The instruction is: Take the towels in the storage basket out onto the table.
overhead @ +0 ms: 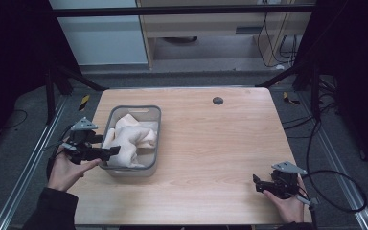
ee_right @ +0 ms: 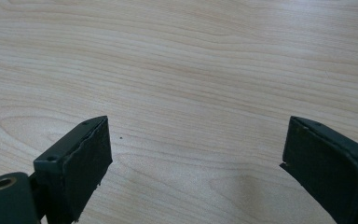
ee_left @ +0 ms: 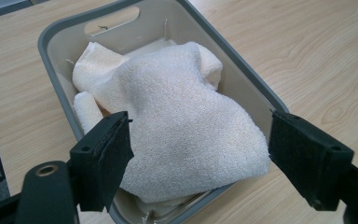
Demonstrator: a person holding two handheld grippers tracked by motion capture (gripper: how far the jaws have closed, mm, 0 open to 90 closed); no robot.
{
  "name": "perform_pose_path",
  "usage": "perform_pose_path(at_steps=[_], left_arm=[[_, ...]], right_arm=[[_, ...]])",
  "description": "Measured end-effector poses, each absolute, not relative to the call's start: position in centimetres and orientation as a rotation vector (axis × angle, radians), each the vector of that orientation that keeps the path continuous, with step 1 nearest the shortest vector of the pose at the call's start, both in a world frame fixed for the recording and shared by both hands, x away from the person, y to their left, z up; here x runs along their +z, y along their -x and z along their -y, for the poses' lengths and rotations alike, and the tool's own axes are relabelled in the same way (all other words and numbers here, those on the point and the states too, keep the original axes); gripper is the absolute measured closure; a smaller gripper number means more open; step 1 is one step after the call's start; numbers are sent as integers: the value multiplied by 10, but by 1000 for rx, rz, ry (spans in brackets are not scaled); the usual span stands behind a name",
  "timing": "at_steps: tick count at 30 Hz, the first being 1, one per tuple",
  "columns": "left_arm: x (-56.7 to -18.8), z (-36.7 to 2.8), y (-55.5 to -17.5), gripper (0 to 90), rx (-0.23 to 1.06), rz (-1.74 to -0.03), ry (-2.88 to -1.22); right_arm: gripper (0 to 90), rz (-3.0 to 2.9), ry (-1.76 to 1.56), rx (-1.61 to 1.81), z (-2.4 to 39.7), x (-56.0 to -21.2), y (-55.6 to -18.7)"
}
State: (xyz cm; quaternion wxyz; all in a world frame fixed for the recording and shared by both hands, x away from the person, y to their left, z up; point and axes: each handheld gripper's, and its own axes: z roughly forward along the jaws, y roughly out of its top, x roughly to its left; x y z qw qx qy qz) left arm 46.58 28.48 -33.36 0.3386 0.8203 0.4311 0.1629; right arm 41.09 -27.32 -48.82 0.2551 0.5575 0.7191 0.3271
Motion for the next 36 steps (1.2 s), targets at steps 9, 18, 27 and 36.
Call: perform_pose_path(at_steps=[9,18,27,36], left_arm=[[-335,-276,-480,206,411,-1146,-2207],[-334,-270,-492,198,396,-1157,-2250],[-341,-261,-506,180,366,-1164,-2300],[-350,-255,-518,143,363,-1178,-2328]], right_arm=[[79,-1972,-1507,881,274,-490,-412],[79,-1985,-1520,880,273,-491,-413],[78,-1997,-1513,879,273,-491,-413],[75,-2010,-1506,868,273,-493,-414]])
